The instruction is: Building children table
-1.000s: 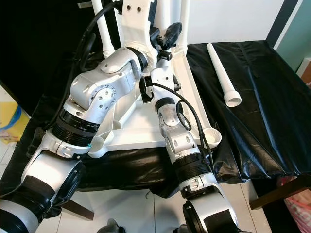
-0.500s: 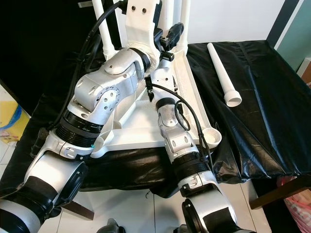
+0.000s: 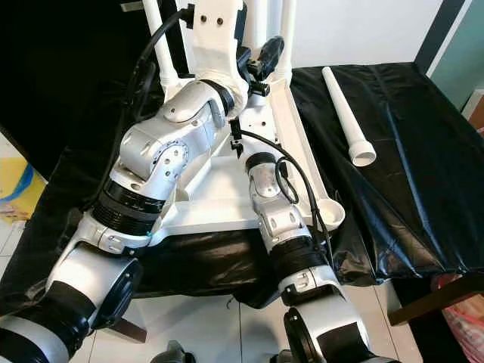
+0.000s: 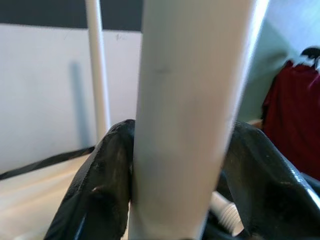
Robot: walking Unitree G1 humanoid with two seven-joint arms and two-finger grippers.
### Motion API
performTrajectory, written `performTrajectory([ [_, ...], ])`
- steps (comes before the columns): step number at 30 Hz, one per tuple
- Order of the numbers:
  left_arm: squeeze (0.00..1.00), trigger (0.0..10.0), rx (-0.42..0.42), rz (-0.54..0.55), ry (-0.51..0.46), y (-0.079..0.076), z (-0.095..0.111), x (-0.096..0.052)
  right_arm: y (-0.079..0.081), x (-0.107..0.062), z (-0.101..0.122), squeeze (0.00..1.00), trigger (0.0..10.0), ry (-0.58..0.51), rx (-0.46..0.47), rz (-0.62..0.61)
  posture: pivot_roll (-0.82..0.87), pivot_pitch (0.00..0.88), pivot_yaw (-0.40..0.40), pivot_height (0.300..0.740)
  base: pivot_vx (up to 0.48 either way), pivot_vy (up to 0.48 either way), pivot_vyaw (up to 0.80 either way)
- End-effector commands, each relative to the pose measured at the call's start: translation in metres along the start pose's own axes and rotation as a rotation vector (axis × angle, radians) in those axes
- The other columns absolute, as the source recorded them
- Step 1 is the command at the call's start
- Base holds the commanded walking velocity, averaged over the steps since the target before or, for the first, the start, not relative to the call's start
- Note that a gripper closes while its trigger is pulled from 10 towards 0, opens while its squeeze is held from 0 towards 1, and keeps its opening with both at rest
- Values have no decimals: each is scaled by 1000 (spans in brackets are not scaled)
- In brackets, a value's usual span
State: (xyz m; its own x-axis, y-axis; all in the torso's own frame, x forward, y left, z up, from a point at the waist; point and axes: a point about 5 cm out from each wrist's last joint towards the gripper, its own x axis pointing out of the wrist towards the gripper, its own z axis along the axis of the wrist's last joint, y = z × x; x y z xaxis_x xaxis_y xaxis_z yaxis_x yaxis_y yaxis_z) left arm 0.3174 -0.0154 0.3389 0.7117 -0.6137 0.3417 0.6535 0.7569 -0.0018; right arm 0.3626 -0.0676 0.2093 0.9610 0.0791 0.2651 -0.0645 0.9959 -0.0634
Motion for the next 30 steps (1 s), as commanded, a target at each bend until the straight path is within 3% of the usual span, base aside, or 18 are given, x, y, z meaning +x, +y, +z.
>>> performTrajectory([
  [1,1000,10000,13,-142,-39,-12,5,-2,-1,2,2,0,10000,8,5,-5,-70,44,40,740,0,0,0],
  [2,1000,10000,35,-144,-49,-12,6,-3,-3,2,2,0,10000,9,5,-10,-70,42,37,740,0,0,0],
  [3,0,10000,50,-141,-54,-12,6,-3,-5,2,1,0,10000,12,8,-16,-73,42,37,740,0,0,0],
  [9,0,10000,52,-136,-81,-10,6,-7,-13,0,-2,0,10000,37,27,-44,-76,42,36,740,0,0,0],
  [13,0,10000,18,-141,-153,-9,12,-16,-18,-1,-9,0,10000,98,120,-46,-86,41,34,740,0,0,0],
  [16,0,10000,-23,-135,-147,-5,3,-25,-28,-2,-10,0,10000,103,172,-38,-93,38,35,740,0,0,0],
  [22,0,10000,-66,-103,-153,7,-4,-36,-42,-6,-12,0,10000,108,162,-6,-98,32,33,740,0,0,0],
  [30,0,10000,24,-29,-59,32,-34,-53,-76,-16,-10,0,10000,67,99,-53,-102,30,34,740,0,0,0],
])
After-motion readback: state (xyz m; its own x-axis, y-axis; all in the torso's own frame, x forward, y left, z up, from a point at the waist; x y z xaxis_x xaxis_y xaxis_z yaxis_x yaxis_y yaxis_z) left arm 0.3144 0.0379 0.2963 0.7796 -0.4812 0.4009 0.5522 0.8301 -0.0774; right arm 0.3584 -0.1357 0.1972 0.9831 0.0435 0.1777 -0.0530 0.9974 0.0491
